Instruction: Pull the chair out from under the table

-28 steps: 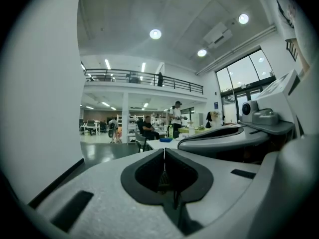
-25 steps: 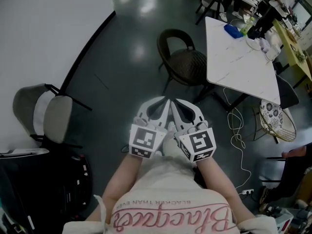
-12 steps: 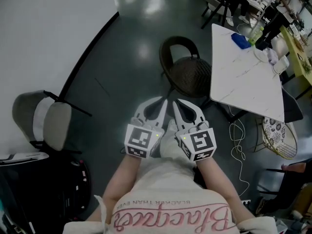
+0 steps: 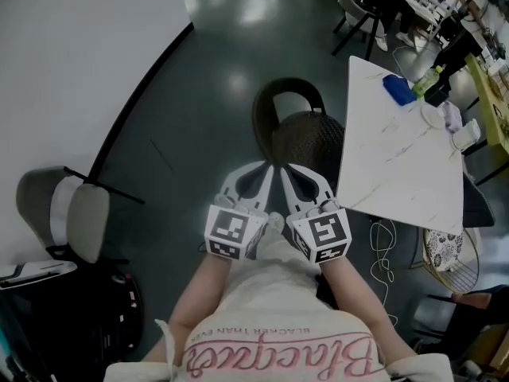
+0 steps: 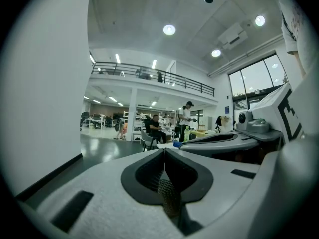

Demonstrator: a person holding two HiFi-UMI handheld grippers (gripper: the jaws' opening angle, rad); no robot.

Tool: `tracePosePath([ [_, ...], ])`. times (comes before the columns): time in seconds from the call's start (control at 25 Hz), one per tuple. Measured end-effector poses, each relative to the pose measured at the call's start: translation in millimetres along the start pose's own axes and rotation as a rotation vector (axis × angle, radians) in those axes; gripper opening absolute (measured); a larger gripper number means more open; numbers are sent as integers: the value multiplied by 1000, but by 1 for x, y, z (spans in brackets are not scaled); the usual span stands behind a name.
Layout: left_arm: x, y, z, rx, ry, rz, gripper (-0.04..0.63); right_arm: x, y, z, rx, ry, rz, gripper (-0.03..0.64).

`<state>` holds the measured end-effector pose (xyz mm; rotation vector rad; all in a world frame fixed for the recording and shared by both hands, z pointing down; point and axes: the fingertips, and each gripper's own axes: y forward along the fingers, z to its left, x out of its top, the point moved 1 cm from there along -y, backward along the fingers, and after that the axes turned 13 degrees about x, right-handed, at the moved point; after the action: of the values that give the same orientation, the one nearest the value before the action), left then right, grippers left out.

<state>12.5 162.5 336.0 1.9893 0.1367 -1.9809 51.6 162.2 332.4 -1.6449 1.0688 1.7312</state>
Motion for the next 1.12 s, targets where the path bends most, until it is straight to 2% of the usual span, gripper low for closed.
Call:
tracePosePath([
  [0.56,-5,160,34,33,-64,94,6,2,72,-142,44,57,33,3],
  [0.72,-9,186,42,24,-53,128,8,-3,85,-166,26,94,45,3],
  [0.84,-14,200,51,20,-72,156,9,-6,97,-176,23,113,53,3],
  [0.88,-17,203,53,12,-79,168,18,-8,102,-178,22,121,55,3],
  [0.92,-20,206,55,1,-84,185,58,-9,106,-180,20,131,58,3],
  [0.96,-24,210,57,-10,-85,205,140,-10,111,-182,17,140,60,3],
  [1.0,-28,213,60,-18,-84,223,168,-10,115,-184,14,149,61,3],
  [1.12,-34,225,73,-18,-84,245,179,-10,129,-191,-2,168,63,3],
])
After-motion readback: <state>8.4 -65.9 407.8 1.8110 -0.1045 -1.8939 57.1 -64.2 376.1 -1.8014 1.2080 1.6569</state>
